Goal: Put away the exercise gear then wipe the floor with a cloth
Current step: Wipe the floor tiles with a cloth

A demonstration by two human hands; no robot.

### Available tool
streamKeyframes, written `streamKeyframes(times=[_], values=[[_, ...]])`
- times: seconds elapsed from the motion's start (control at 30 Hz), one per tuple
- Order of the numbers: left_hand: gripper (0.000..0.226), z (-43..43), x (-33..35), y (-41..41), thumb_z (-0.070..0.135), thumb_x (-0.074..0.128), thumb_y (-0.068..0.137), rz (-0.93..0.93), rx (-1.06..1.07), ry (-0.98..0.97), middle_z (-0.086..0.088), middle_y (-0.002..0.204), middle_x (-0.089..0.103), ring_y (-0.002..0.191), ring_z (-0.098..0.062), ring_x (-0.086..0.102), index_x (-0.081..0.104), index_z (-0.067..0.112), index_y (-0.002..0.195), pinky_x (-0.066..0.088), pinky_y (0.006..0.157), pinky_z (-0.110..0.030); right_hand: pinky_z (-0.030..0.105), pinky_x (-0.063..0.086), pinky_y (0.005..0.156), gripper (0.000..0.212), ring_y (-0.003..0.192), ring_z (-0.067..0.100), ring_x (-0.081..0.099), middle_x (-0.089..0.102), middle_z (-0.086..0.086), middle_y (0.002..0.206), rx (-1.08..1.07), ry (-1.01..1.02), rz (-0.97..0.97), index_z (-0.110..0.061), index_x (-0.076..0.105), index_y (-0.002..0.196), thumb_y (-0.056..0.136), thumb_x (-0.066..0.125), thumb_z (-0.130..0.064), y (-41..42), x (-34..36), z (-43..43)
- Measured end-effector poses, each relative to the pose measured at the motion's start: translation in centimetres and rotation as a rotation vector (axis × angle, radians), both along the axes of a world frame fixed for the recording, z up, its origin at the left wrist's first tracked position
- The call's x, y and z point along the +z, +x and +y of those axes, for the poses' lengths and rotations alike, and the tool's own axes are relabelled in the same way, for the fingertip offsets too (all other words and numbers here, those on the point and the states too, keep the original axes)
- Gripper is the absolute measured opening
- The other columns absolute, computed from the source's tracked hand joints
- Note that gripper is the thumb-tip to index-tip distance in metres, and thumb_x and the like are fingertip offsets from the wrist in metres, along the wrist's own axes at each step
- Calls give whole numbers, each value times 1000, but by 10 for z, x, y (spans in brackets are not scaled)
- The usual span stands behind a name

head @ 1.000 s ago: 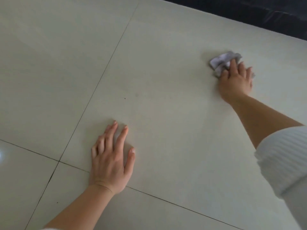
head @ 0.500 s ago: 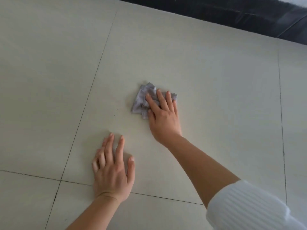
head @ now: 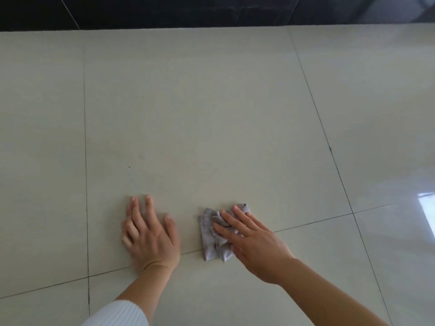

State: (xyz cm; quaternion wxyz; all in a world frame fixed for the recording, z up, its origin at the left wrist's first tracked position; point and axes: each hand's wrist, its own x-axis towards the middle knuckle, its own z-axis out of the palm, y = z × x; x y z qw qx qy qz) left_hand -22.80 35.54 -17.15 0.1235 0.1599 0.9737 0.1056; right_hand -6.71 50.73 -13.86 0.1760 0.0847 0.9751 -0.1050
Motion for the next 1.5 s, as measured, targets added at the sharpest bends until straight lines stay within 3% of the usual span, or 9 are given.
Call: streamKeyframes(times=[0.13, 0.2, 0.3, 0.43, 0.67, 1.07, 1.27, 1.43, 1.5], values=[[62, 0, -3, -1, 41, 32, 85, 22, -4, 20, -15, 150, 32, 128, -36, 32, 40, 13, 140, 33, 97, -53, 41, 36, 107, 90, 138, 24, 34, 31, -4, 153, 50, 59, -87, -28, 29, 148, 72, 77, -22, 20, 6, 38], [62, -1, -6, 0, 42, 32, 85, 38, 6, 32, -14, 150, 32, 128, -35, 32, 40, 13, 140, 31, 97, -52, 39, 29, 110, 98, 142, 24, 26, 21, -6, 156, 41, 70, -81, -30, 15, 151, 73, 71, -10, 21, 2, 59], [63, -2, -9, 0, 42, 30, 86, 65, 0, 30, -14, 151, 32, 134, -32, 28, 39, 13, 141, 28, 100, -49, 31, 9, 119, 84, 146, 15, -11, -14, -18, 155, 5, 19, -41, -42, -19, 144, 97, 45, -13, 11, -8, 87], [63, -7, -11, 0, 43, 26, 89, 43, -38, 15, -14, 153, 26, 138, -31, 22, 34, 14, 144, 24, 103, -48, 34, 2, 120, 54, 146, 18, -14, -9, -13, 159, -341, -76, 72, -35, -3, 150, 104, 25, -28, -31, -17, 99], [68, -37, 7, -23, 43, 35, 97, -199, -269, -4, 1, 158, -18, 145, -18, -13, -4, 28, 151, 6, 115, -42, 38, -8, 119, 59, 146, 25, -15, -5, -4, 161, -688, -88, 116, -31, 3, 153, 99, 26, -22, -85, -28, 75], [65, -42, 21, 42, 44, 34, 97, 2, -282, -182, -11, 159, 11, 145, -24, 15, 16, 12, 151, 12, 113, -50, 37, -12, 113, 55, 147, 29, 1, 15, -1, 159, -261, -144, 212, -30, 22, 150, 95, 24, -29, 10, -29, -53], [69, -60, 30, 61, 46, 28, 98, -101, -361, -274, -10, 159, -6, 147, -23, 3, 0, 13, 152, 13, 117, -41, 42, -15, 111, 55, 147, 30, -1, 13, -1, 160, -100, -138, 145, -29, 22, 151, 96, 21, -30, 32, -19, -67], [69, -85, 42, 86, 45, 23, 99, -209, -440, -400, -8, 158, -19, 147, -21, -7, -11, 15, 150, 6, 119, -39, 44, 24, 112, 51, 138, 28, 37, 43, -2, 147, 118, -48, 116, -29, 44, 141, 91, 33, -34, 48, -17, -48], [67, -97, 51, 94, 46, 20, 100, -273, -470, -441, -6, 157, -20, 147, -19, -7, -13, 17, 150, 4, 119, -39, 38, 15, 116, 50, 143, 25, 25, 31, -4, 154, 82, -14, 130, -31, 32, 147, 96, 34, -31, 58, -16, -24]])
